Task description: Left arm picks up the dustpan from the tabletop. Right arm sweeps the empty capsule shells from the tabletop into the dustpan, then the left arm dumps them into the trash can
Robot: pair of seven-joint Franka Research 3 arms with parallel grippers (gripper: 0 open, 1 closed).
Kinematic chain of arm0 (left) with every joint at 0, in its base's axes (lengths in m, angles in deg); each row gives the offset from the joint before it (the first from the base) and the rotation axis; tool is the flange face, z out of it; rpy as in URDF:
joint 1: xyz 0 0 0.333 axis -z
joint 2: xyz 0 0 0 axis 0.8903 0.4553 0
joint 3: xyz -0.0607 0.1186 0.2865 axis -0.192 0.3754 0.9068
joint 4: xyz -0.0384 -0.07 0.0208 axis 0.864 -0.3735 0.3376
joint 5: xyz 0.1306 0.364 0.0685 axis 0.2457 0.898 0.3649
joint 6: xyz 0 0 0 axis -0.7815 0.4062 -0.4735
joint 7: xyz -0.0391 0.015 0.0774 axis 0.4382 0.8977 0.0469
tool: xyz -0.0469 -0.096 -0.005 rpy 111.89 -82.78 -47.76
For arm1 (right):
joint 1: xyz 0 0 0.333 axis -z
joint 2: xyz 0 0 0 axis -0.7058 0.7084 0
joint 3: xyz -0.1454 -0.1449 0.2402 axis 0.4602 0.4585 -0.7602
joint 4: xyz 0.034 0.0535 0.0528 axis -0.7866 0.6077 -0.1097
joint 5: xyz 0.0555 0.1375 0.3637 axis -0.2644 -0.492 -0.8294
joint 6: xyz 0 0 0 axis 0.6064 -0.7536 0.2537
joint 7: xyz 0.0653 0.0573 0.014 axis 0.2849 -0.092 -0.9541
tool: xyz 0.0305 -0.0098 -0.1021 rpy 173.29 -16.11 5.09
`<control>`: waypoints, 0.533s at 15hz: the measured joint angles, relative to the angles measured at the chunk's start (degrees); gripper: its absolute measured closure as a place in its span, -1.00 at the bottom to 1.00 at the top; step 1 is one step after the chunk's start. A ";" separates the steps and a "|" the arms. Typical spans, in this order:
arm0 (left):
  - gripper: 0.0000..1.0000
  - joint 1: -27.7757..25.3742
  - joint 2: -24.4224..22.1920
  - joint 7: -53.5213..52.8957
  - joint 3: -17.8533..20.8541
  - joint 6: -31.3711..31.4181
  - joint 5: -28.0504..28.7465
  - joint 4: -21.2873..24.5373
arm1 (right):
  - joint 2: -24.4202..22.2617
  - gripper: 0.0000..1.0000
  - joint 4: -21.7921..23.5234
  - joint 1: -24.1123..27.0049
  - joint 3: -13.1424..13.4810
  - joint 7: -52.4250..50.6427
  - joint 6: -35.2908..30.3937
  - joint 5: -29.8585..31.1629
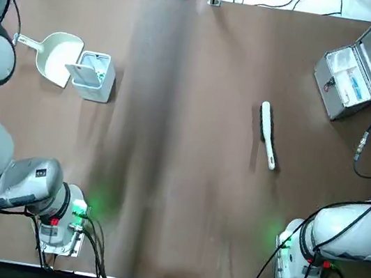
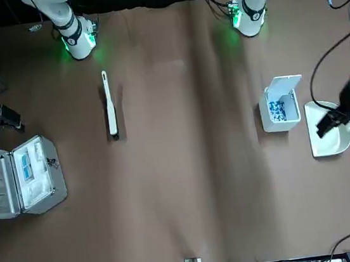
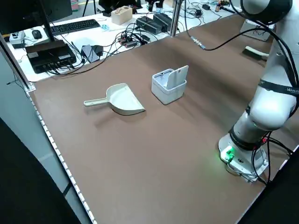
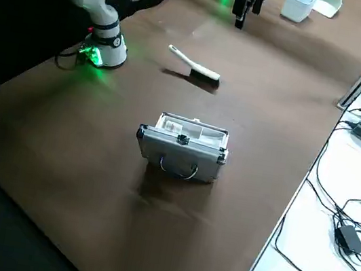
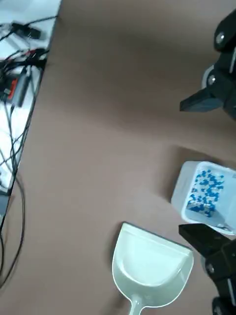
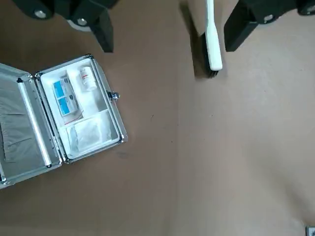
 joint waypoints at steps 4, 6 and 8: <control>-1.00 4.81 -2.69 -1.59 1.02 -4.14 -0.14 -0.10 | -0.16 -0.98 0.00 -0.01 0.01 -0.02 0.00 0.05; -1.00 9.31 -3.58 -7.00 5.89 -7.83 -0.23 -0.09 | -0.16 -0.97 0.00 -0.04 -0.01 -0.05 0.01 0.06; -1.00 10.21 -3.86 -9.87 7.89 -9.56 -1.05 -0.08 | -0.16 -0.98 0.00 -0.13 -0.04 -0.07 0.08 0.06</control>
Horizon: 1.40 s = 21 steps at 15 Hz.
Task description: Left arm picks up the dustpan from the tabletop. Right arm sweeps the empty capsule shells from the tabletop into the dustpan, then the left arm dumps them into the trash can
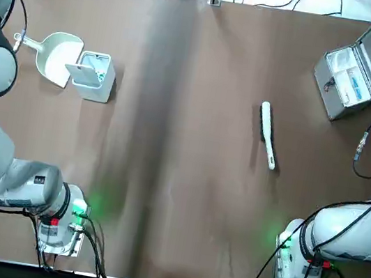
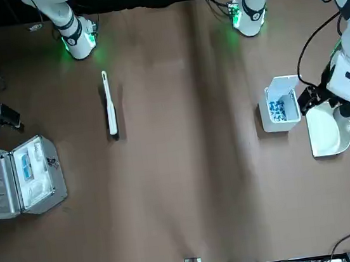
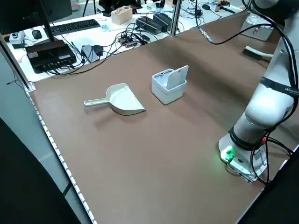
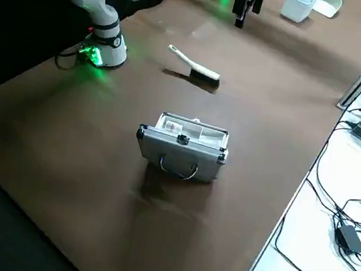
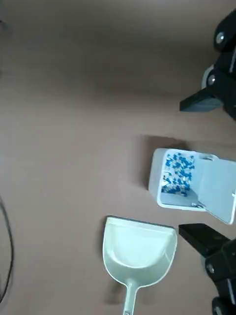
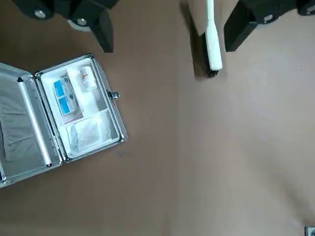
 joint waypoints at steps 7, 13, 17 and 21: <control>-1.00 0.14 -2.37 -4.75 7.01 -0.97 -5.98 1.66 | -1.23 -0.98 0.09 -0.05 0.01 -0.01 2.02 0.00; -1.00 7.08 -2.55 -3.62 9.51 -0.91 -5.98 1.76 | -1.49 -0.98 2.62 -2.99 -0.06 -0.18 5.87 0.20; -1.00 7.86 -3.71 -3.60 9.67 -0.92 -5.98 1.75 | -1.59 -0.98 2.91 -3.34 0.01 -0.18 6.17 0.32; -1.00 7.77 -4.64 -4.12 10.12 -0.94 -5.98 1.75 | -2.32 -0.96 2.69 -3.27 0.48 -0.18 5.18 0.34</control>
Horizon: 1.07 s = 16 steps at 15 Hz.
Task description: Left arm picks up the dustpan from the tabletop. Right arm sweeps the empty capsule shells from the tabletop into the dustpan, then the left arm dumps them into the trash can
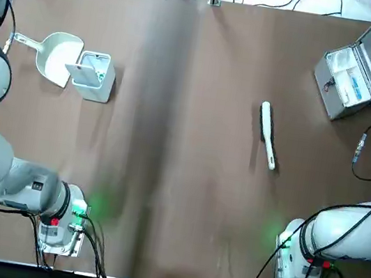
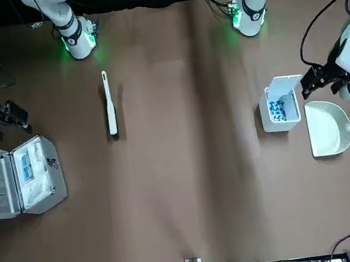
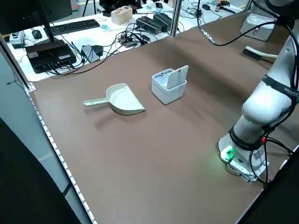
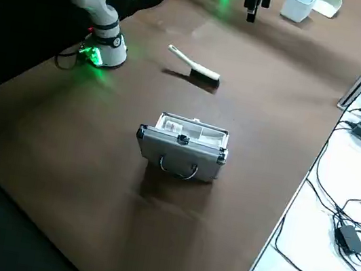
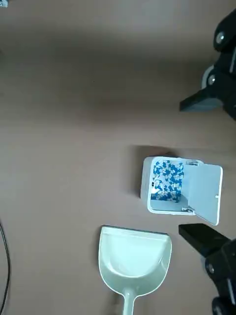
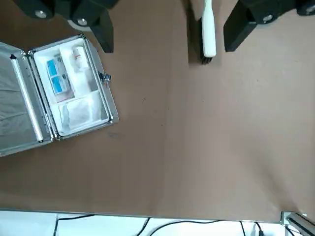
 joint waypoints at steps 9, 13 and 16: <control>-1.00 -0.02 -0.27 -4.21 0.92 0.01 0.32 -0.06 | -0.26 -0.98 0.00 -0.28 -0.38 0.00 -0.21 0.00; -1.00 0.01 -0.31 -4.22 0.91 0.01 0.32 -0.06 | -0.26 -0.98 0.00 -0.28 -0.38 0.00 -0.30 0.00; -1.00 0.00 -0.31 -4.23 0.91 0.01 0.32 -0.06 | -0.26 -0.98 0.01 -0.28 -0.37 0.00 -0.60 0.00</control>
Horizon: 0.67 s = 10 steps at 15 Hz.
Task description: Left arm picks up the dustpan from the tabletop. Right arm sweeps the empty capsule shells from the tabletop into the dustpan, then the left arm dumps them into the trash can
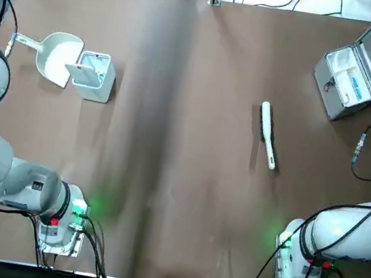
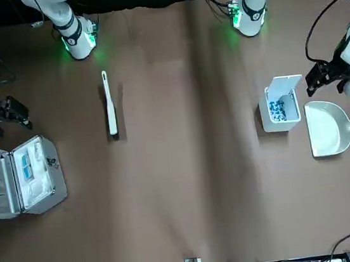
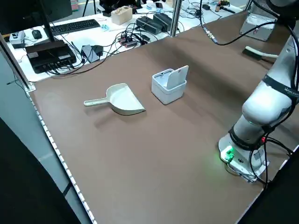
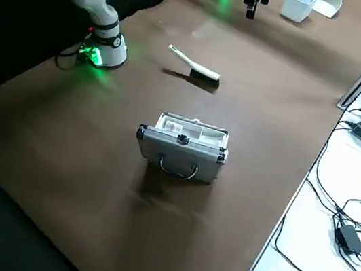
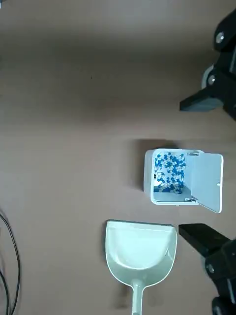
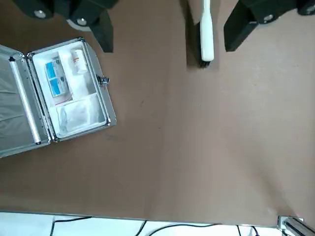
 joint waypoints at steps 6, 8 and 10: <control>-1.00 -0.04 -0.65 -0.24 0.04 -0.05 0.00 -0.26 | 0.00 -0.98 0.04 0.02 0.11 0.00 -0.22 0.00; -1.00 -0.05 -1.15 -0.32 0.18 -0.14 0.00 -0.26 | 0.00 -0.98 0.04 0.02 0.13 0.00 -0.22 0.00; -1.00 -0.06 -1.21 -0.32 0.21 -0.15 0.00 -0.26 | 0.00 -0.98 0.03 0.05 0.20 0.00 -0.21 0.00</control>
